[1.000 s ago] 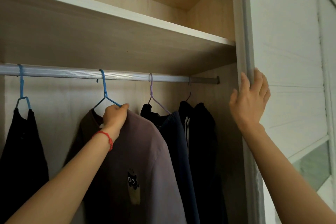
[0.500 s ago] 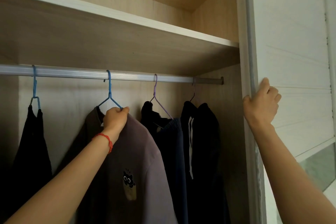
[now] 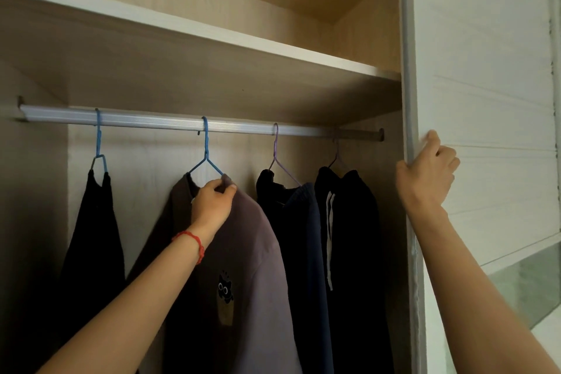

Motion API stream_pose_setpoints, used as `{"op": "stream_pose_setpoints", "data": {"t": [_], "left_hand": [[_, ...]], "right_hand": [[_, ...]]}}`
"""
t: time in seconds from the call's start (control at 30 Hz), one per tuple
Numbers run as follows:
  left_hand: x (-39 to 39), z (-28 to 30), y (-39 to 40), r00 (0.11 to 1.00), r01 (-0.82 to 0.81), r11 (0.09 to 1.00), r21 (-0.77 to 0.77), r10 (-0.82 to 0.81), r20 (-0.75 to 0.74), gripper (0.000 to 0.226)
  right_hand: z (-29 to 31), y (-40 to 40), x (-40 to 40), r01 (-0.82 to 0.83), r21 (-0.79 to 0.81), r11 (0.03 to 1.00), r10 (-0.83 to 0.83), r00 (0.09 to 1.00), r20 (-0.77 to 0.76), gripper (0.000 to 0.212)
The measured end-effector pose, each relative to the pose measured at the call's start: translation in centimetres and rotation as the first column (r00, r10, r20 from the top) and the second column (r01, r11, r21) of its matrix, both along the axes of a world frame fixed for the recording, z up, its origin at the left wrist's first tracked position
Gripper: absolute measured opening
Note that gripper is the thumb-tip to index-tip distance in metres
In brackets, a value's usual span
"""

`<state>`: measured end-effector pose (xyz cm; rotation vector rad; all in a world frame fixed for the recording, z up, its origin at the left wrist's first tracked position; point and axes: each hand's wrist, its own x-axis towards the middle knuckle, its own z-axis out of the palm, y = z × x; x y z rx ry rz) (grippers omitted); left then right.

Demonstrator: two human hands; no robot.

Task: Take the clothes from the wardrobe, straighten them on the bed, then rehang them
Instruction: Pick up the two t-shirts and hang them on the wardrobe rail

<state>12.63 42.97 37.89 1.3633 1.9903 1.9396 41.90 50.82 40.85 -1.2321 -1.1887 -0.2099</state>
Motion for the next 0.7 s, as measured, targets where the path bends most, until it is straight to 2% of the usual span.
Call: {"op": "stream_pose_setpoints", "data": {"t": [0.13, 0.27, 0.37, 0.57, 0.7], "left_hand": [[0.2, -0.2, -2.7, 0.995, -0.009, 1.000, 0.001, 0.009, -0.104, 0.038], [0.8, 0.3, -7.4, 0.966, 0.000, 0.992, 0.124, 0.032, -0.258, 0.024], [0.8, 1.0, -11.6, 0.926, 0.022, 0.973, 0.228, 0.066, -0.372, 0.038], [-0.3, 2.4, -20.3, 0.857, 0.085, 0.923, 0.375, 0.124, -0.500, 0.037], [-2.4, 3.1, -25.8, 0.771, 0.062, 0.884, 0.464, 0.252, -0.584, 0.038]], "right_hand": [[-0.3, -2.9, -2.9, -0.024, 0.031, 0.999, 0.024, 1.000, 0.004, 0.059], [-0.6, -6.6, -6.3, -0.067, 0.054, 0.996, 0.066, 0.998, 0.021, 0.061], [-0.6, -9.9, -9.0, -0.097, 0.053, 0.994, 0.096, 0.995, 0.026, 0.062], [-1.0, -16.6, -14.5, -0.188, 0.054, 0.981, 0.186, 0.982, 0.044, 0.061], [-1.2, -20.9, -17.9, -0.260, 0.074, 0.963, 0.256, 0.965, 0.062, 0.060]]}}
